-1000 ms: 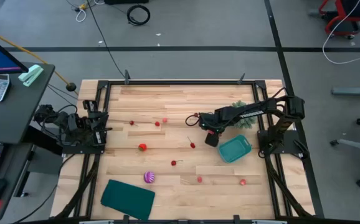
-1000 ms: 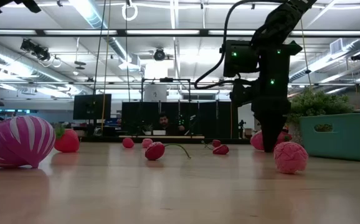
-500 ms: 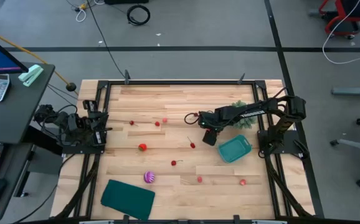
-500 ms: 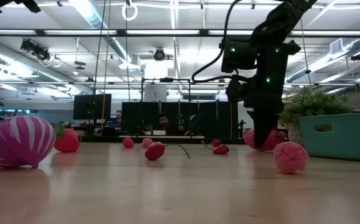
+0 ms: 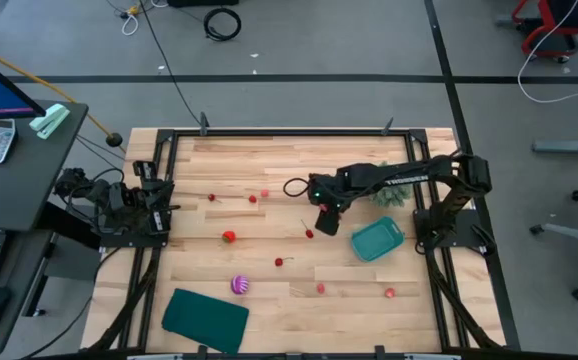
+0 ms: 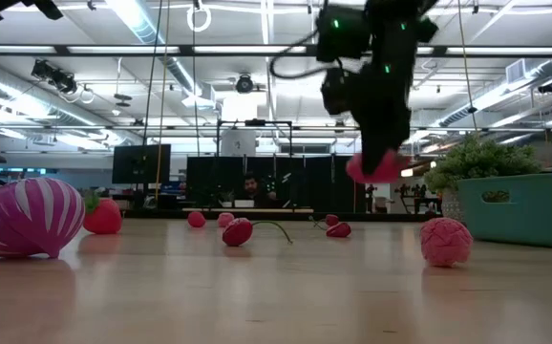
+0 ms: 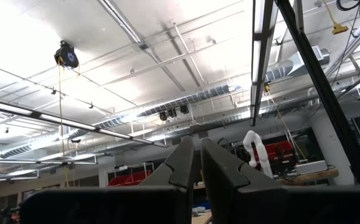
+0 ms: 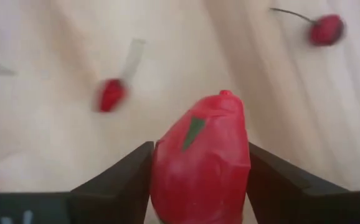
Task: Pick and placing Produce into tupperware
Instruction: Put the red dragon fruit into the green bin, then put the peach into the green bin
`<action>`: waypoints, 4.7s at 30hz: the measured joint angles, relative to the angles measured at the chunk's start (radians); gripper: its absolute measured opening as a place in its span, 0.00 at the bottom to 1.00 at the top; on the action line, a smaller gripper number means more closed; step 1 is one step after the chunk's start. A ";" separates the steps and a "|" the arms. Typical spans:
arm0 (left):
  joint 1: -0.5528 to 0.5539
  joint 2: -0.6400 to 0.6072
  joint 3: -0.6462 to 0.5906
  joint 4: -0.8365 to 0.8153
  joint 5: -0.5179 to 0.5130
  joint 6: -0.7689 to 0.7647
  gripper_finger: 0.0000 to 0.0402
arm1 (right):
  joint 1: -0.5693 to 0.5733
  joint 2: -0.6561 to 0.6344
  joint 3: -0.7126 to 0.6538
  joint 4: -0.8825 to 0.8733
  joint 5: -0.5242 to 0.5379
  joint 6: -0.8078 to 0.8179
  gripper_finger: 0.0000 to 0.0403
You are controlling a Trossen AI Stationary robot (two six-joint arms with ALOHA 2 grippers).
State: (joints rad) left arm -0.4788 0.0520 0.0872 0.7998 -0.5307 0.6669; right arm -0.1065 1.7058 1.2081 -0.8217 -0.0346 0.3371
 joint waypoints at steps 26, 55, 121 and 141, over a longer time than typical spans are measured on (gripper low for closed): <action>0.000 0.000 0.000 0.000 0.000 -0.032 0.06 | 0.295 -0.002 -0.032 -0.479 -0.028 0.567 0.57; 0.000 0.000 0.000 -0.004 0.000 -0.026 0.08 | 0.292 -0.001 -0.225 -0.154 -0.130 0.479 0.69; 0.000 0.000 0.000 0.145 0.000 0.296 0.04 | 0.807 -0.006 -0.352 0.071 -0.256 1.669 0.64; 0.000 0.000 0.000 0.176 0.001 0.298 0.03 | 0.806 -0.003 -0.353 0.087 -0.210 1.678 0.35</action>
State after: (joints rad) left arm -0.4789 0.0521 0.0872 0.9761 -0.5298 0.9649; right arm 0.6994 1.7031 0.8547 -0.7352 -0.2451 2.0148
